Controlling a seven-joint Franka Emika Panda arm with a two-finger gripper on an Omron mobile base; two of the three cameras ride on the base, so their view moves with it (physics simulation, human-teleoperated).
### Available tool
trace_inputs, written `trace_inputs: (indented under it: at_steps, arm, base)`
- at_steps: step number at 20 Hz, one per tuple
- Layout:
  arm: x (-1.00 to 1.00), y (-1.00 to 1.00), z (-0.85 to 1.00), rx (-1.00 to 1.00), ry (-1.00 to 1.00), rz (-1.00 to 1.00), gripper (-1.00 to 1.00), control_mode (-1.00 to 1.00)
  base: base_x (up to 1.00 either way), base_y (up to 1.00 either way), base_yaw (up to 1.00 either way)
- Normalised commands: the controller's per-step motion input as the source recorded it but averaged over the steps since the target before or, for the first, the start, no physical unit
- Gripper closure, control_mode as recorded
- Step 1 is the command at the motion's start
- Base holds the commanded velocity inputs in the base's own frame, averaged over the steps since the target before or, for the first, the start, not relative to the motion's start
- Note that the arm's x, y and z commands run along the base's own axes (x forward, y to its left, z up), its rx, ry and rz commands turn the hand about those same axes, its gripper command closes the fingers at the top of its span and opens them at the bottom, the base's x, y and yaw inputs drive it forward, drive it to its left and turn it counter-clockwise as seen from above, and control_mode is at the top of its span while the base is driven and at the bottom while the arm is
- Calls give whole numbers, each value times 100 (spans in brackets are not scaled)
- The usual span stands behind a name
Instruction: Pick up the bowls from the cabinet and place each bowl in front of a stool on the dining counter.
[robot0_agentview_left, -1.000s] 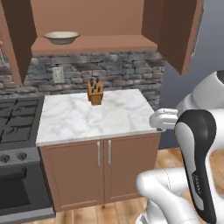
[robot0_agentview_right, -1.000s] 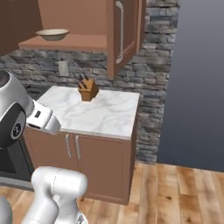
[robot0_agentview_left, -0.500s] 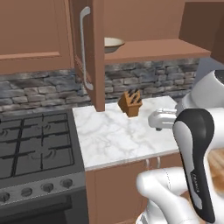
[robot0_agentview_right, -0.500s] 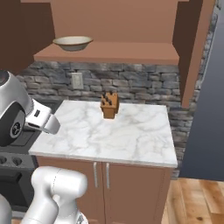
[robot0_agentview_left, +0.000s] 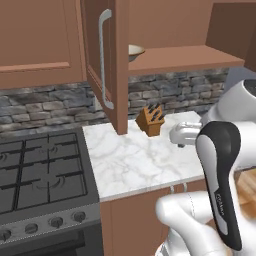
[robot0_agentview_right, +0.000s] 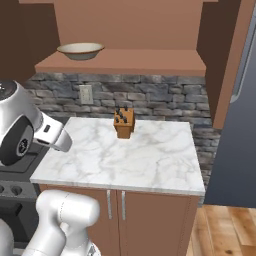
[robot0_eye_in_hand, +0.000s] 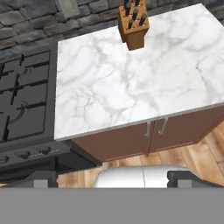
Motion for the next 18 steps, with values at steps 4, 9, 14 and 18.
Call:
trace_inputs:
  at_steps: [4, 9, 14, 18]
  arm:
    - [31, -2, 10, 15, -29, -1, -100, -100]
    - [0, 0, 54, 28, -46, -3, -100, -100]
    - [25, 0, 84, 25, -28, -14, -100, -100]
    - [64, -5, 87, 25, -4, -18, -100, -100]
  base:
    - [0, 0, 0]
    - [0, 0, 0]
    - [0, 0, 0]
    - [0, 0, 0]
